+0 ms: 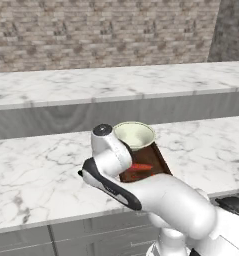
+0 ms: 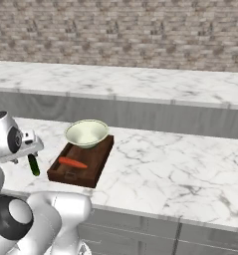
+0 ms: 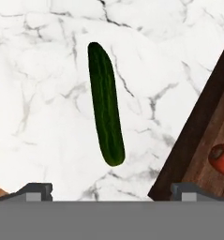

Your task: Place the two vegetables and bowl onto the tray for setting up a vegetable dip station.

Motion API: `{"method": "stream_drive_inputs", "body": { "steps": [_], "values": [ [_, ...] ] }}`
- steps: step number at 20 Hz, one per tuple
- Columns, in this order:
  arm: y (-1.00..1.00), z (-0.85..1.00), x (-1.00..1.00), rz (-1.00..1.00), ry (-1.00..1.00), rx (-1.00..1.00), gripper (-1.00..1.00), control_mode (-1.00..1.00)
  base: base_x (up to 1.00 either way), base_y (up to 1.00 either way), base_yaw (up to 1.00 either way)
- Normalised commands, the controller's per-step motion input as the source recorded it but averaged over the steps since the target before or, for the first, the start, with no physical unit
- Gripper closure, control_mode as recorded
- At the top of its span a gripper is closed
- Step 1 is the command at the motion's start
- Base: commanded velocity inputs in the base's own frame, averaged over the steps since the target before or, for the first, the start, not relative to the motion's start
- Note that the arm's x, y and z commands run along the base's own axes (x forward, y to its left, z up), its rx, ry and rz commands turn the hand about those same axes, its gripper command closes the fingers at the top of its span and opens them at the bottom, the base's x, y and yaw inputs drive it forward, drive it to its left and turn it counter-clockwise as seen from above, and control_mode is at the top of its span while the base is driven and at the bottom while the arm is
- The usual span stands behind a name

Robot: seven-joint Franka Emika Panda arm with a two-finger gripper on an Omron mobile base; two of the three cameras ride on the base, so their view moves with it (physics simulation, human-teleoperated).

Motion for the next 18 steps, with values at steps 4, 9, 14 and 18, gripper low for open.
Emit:
{"method": "stream_drive_inputs", "body": {
  "steps": [4, 9, 14, 18],
  "values": [
    [0.11, -0.06, 0.15, 0.0, 0.24, -0.09, -1.0, -1.0, 0.0, 0.0, 0.0],
    [0.03, -0.22, 0.02, 0.0, 0.06, -0.03, -1.0, -1.0, 0.0, 0.0, 0.0],
    [0.06, -0.27, 0.04, 0.0, 0.0, -0.01, -1.0, -1.0, 0.0, 0.0, 0.0],
    [0.02, -0.26, 0.12, 0.0, 0.0, 0.0, -1.0, -1.0, 0.0, 0.0, 0.0]
  ]
}}
